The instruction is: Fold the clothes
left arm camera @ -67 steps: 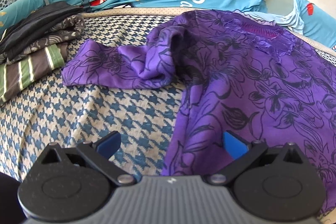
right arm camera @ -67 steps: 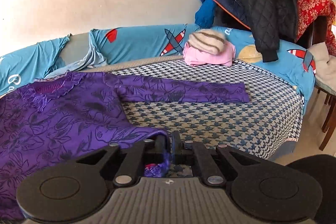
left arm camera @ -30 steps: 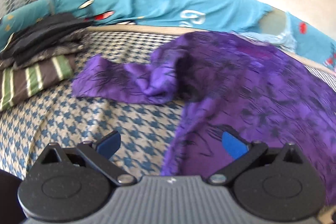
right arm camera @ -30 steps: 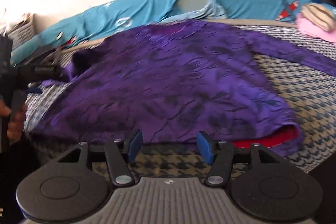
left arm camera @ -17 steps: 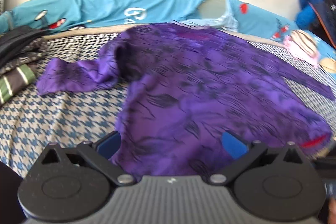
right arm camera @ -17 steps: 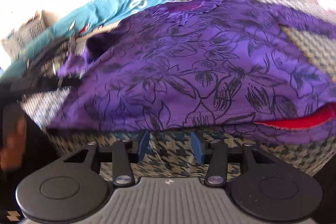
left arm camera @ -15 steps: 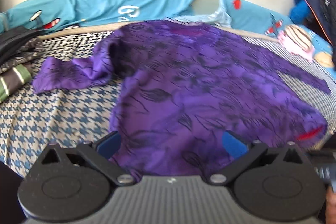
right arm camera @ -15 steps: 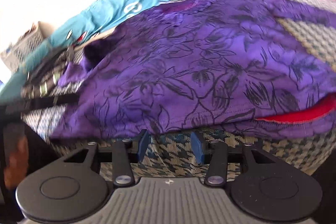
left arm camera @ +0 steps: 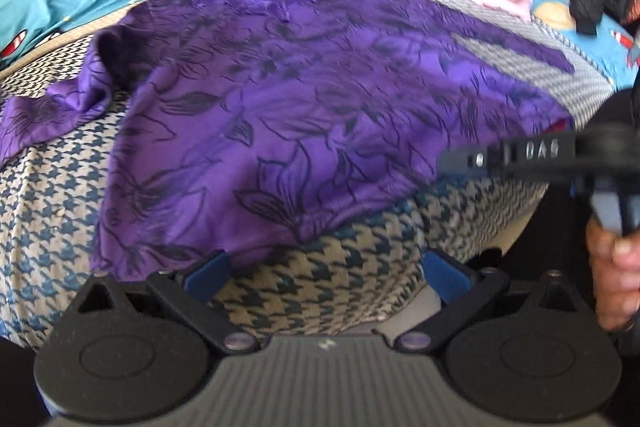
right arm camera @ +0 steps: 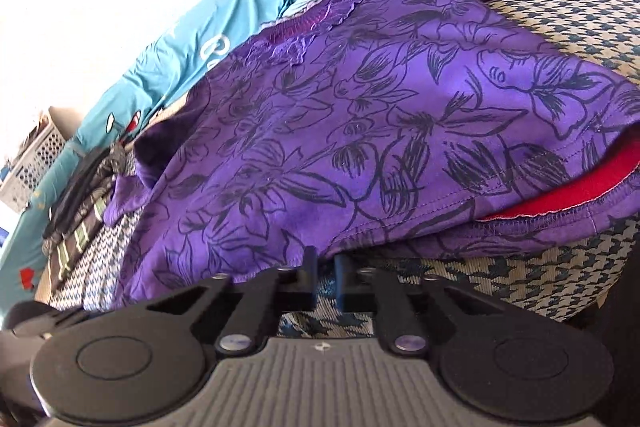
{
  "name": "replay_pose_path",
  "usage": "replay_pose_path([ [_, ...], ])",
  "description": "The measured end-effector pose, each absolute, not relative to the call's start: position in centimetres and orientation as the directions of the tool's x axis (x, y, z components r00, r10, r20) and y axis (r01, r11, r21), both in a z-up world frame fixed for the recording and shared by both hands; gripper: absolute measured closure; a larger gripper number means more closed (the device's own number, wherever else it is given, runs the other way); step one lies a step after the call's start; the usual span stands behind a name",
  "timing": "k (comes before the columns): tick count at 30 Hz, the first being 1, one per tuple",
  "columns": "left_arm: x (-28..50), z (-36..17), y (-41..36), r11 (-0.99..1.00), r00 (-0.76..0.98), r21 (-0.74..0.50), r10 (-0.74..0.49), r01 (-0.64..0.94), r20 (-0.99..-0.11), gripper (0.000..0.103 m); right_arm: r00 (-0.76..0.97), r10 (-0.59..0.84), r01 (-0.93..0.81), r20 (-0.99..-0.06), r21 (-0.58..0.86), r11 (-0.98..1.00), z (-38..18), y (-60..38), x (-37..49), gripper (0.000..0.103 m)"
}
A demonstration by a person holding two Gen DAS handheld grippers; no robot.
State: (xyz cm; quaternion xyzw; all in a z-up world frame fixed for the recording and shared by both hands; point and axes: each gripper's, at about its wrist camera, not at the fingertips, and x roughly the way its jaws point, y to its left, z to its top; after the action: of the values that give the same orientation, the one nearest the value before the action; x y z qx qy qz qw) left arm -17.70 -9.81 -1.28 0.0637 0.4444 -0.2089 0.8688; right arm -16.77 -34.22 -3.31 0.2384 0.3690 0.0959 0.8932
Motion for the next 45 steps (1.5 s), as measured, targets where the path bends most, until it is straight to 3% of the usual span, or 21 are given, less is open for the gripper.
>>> replay_pose_path([
  [10,-16.6,-2.9,-9.8,0.931,0.501,-0.054,-0.242,0.36,-0.831,0.0,0.798,0.405,-0.11,-0.447,0.551,0.827,-0.1,-34.7,-15.9,0.098],
  [18,-15.4,-1.6,-9.0,0.961,0.601,-0.037,-0.202,0.275,-0.773,0.0,0.826,0.417,-0.159,-0.38,0.553,0.818,2.1,-34.4,-13.1,0.098],
  [26,-13.0,0.0,-7.3,0.981,0.641,-0.063,-0.168,0.183,-0.749,0.0,0.837,0.392,-0.127,-0.383,0.561,0.818,2.2,-34.7,-10.7,0.098],
  [36,-8.0,-0.5,-4.0,0.996,0.632,-0.084,-0.076,0.017,-0.771,0.0,0.798,0.329,-0.047,-0.506,0.492,0.869,0.2,-34.3,-7.5,0.095],
  [45,-5.6,-2.4,-2.7,0.994,0.62,-0.076,-0.008,-0.083,-0.785,0.0,0.802,0.351,-0.138,-0.484,0.421,0.896,1.4,-33.8,-10.7,0.09],
])
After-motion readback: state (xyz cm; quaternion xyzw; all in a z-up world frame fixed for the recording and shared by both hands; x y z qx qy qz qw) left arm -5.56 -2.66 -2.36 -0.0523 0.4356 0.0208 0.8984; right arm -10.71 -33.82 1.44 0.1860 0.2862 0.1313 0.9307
